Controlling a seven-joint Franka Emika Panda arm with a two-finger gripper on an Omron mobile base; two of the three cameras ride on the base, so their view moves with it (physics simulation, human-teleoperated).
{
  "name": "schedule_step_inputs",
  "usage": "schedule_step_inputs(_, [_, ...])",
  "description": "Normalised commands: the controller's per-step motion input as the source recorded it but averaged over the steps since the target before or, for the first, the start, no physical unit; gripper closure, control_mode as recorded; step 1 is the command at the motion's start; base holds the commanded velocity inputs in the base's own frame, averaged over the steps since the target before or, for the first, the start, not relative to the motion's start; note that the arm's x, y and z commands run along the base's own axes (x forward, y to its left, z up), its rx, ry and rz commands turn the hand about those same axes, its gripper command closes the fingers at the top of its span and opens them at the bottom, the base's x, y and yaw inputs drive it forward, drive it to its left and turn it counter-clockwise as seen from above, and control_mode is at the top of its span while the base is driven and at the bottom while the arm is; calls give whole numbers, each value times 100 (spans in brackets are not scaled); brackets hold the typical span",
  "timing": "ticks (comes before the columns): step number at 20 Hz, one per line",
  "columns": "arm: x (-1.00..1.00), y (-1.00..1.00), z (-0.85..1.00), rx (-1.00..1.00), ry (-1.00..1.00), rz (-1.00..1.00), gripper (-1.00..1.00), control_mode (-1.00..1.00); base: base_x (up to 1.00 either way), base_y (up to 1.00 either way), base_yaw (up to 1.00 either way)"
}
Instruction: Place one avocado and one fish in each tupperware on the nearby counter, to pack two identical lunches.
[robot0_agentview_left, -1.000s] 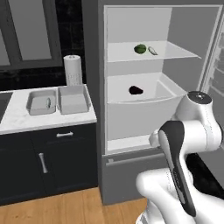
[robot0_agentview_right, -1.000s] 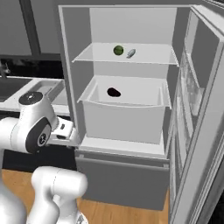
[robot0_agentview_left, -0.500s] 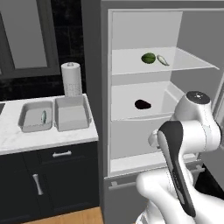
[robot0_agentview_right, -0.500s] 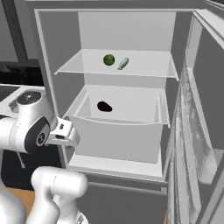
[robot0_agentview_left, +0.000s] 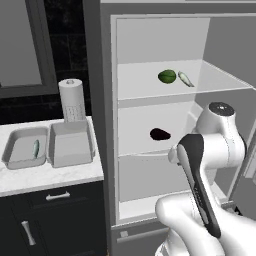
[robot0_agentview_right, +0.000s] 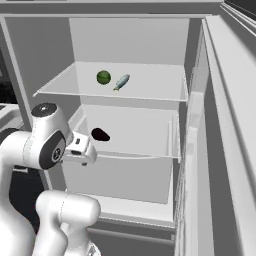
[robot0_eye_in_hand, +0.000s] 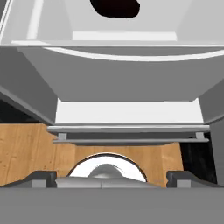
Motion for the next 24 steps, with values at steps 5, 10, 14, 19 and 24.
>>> schedule_step_inputs(5, [48,-5,-31,0,-7,10,-100,-100,0,0,0])
schedule_step_inputs(10, [39,-3,-35,0,-22,27,-100,-100,0,0,0])
schedule_step_inputs(14, [37,-14,-3,0,-21,21,-100,-100,0,0,0])
schedule_step_inputs(19, [50,-28,0,0,-5,16,-100,-100,0,0,0])
schedule_step_inputs(24, [61,-24,-1,0,0,9,-100,-100,0,0,0])
